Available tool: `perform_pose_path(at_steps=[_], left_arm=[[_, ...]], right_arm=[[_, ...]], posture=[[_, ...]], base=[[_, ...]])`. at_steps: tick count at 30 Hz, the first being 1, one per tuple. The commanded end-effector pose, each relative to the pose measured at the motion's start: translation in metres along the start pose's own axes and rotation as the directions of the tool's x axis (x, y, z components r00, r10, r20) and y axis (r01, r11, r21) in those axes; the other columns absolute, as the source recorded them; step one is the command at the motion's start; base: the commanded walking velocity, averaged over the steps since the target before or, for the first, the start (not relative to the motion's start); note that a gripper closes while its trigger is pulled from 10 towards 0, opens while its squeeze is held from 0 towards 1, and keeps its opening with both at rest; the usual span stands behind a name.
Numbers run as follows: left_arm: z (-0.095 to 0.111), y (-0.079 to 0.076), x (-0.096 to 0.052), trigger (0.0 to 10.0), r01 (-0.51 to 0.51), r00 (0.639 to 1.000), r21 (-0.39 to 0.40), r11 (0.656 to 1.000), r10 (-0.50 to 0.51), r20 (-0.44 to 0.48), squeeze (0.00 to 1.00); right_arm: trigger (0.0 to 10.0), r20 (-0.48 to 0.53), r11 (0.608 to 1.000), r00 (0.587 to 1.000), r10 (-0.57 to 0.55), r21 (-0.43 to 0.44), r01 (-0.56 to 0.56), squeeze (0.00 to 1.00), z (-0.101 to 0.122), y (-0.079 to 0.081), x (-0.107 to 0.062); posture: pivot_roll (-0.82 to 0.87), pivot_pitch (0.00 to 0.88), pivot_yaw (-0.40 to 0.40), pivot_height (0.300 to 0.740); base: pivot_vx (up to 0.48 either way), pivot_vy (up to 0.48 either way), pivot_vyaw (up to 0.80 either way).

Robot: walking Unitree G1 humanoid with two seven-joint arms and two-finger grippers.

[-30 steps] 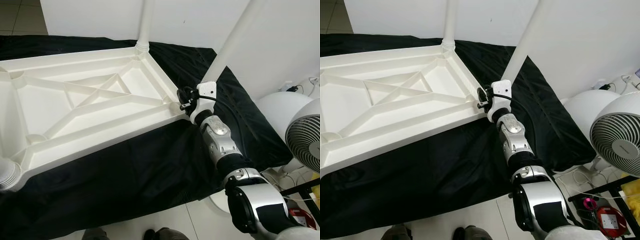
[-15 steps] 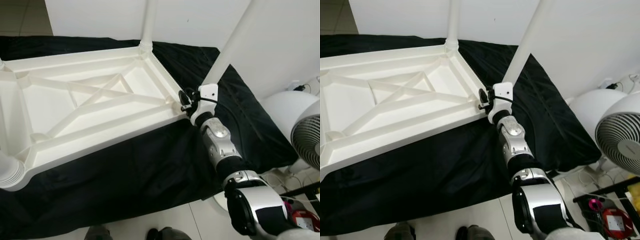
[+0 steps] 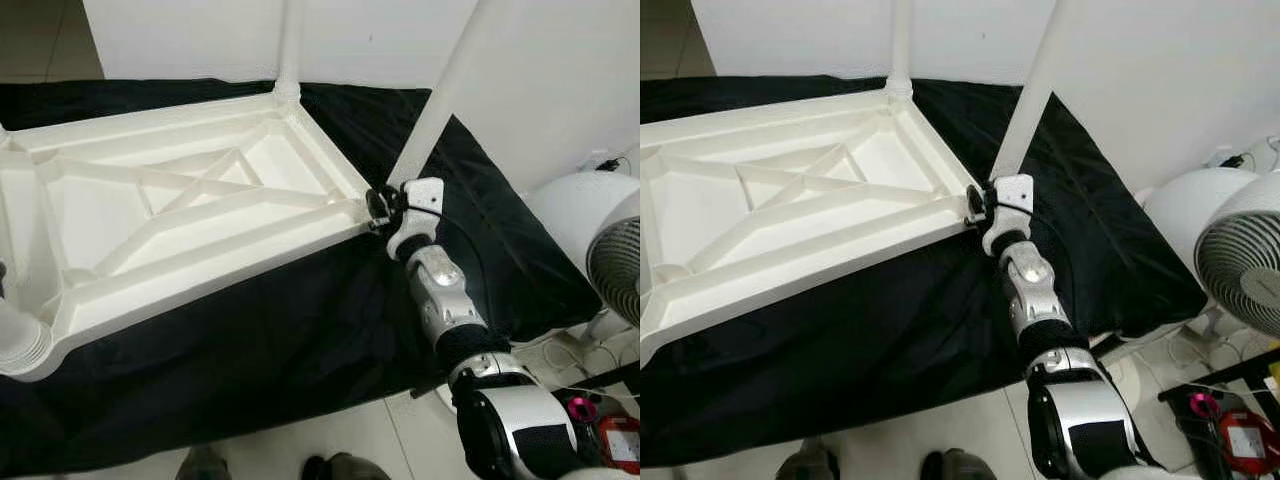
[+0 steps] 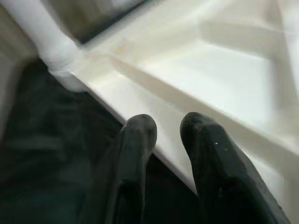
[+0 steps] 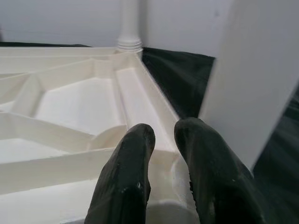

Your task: Building children table

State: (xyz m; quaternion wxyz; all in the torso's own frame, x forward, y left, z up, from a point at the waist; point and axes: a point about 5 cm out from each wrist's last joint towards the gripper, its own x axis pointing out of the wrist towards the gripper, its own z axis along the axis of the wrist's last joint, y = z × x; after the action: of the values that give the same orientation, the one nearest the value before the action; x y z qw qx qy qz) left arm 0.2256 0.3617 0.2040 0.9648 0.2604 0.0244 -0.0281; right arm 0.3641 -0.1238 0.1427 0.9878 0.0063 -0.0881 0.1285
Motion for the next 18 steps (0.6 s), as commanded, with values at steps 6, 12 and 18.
perform_pose_path(at_steps=[6, 12, 18], left_arm=[[0.008, -0.021, 0.026, 10.0, 0.011, 0.997, -0.042, 0.999, -0.008, 0.077, 0.0], [0.015, -0.038, 0.033, 10.0, 0.126, 0.983, -0.079, 0.989, -0.114, 0.144, 0.0], [0.024, -0.067, 0.033, 10.0, 0.209, 0.965, -0.107, 0.972, -0.187, 0.186, 0.0]], right_arm=[[10.0, -0.058, 0.999, 0.997, -0.045, -0.031, 0.044, 0.0, -0.014, 0.002, -0.01], [10.0, -0.075, 0.997, 0.995, -0.065, -0.038, 0.063, 0.0, -0.02, 0.004, -0.015], [10.0, -0.091, 0.99, 0.986, -0.141, -0.014, 0.14, 0.0, -0.022, -0.005, -0.018]], posture=[[0.09, 0.07, -0.067, 0.74], [0.09, 0.07, -0.063, 0.74], [0.1, 0.076, -0.056, 0.74]], base=[[0.0, 0.0, 0.0], [0.0, 0.0, 0.0], [0.0, 0.0, 0.0]])
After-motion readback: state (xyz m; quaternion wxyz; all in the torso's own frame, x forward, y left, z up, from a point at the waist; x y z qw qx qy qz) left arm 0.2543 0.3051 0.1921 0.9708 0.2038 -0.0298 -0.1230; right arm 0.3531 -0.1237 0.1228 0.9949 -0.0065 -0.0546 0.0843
